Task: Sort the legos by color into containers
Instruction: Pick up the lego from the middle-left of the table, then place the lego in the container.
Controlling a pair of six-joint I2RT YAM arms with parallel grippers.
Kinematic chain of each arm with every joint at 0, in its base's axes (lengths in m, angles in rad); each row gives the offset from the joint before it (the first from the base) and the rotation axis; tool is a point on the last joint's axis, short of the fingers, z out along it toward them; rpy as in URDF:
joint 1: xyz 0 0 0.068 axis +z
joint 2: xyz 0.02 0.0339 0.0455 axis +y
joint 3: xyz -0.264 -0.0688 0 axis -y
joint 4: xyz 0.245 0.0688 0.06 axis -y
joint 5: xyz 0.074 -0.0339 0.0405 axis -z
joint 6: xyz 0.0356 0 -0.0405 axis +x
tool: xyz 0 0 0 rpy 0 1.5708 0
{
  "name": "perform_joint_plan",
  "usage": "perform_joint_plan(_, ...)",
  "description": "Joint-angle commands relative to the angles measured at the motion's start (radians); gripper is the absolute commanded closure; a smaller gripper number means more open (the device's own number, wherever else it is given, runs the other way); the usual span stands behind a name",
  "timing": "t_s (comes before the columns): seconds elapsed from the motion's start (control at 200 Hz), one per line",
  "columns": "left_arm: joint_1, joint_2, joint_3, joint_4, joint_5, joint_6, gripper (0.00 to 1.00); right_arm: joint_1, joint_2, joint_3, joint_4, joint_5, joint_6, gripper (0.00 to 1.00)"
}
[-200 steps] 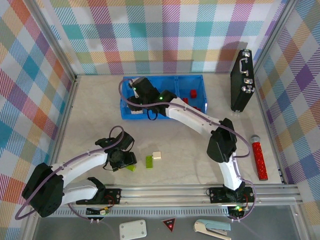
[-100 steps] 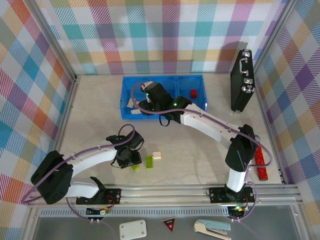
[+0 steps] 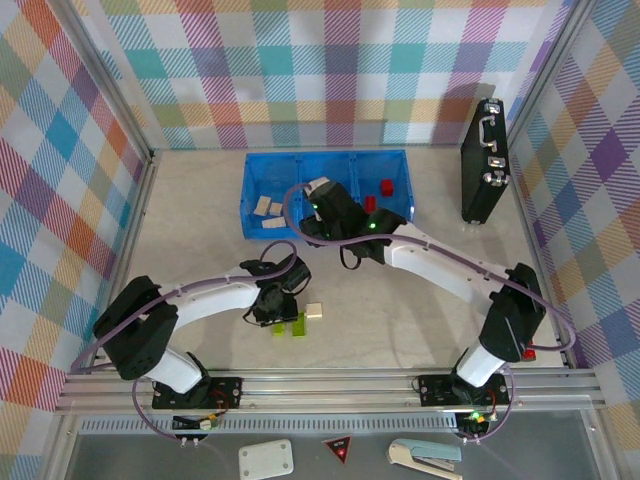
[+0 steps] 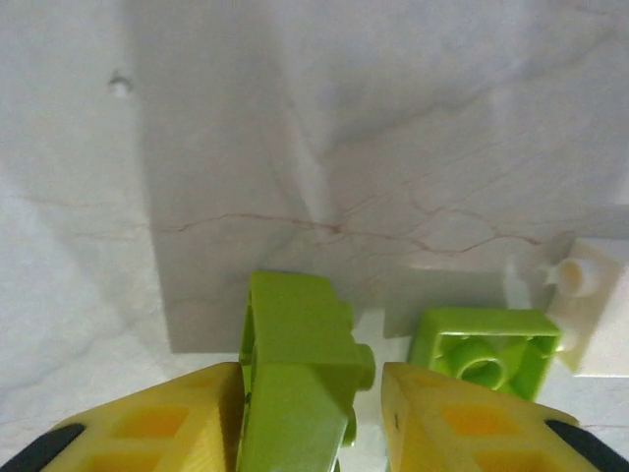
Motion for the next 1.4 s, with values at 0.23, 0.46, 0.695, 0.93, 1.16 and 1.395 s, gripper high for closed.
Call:
perform_joint_plan(0.23, -0.026, 0.073, 0.062, -0.039, -0.053, 0.053, 0.68, 0.001, -0.153, -0.165, -0.045, 0.087, 0.072, 0.53)
perform_joint_plan(0.46, -0.025, 0.089, 0.086, -0.042, -0.061, 0.073, 0.72, 0.001, -0.252, -0.282, -0.102, 0.119, 0.137, 0.53)
perform_joint_plan(0.695, -0.026, 0.076, 0.126, -0.050, -0.094, 0.111, 0.73, 0.000, -0.354, -0.381, -0.154, 0.136, 0.202, 0.53)
perform_joint_plan(0.93, -0.024, 0.076, 0.223, -0.105, -0.153, 0.167, 0.74, 0.003, -0.417, -0.441, -0.194, 0.136, 0.248, 0.53)
perform_joint_plan(1.16, -0.010, 0.087, 0.319, -0.101, -0.171, 0.206, 0.74, 0.002, -0.471, -0.507, -0.185, 0.107, 0.282, 0.53)
perform_joint_plan(1.395, 0.036, 0.131, 0.418, -0.058, -0.139, 0.247, 0.74, 0.002, -0.518, -0.569, -0.182, 0.097, 0.313, 0.53)
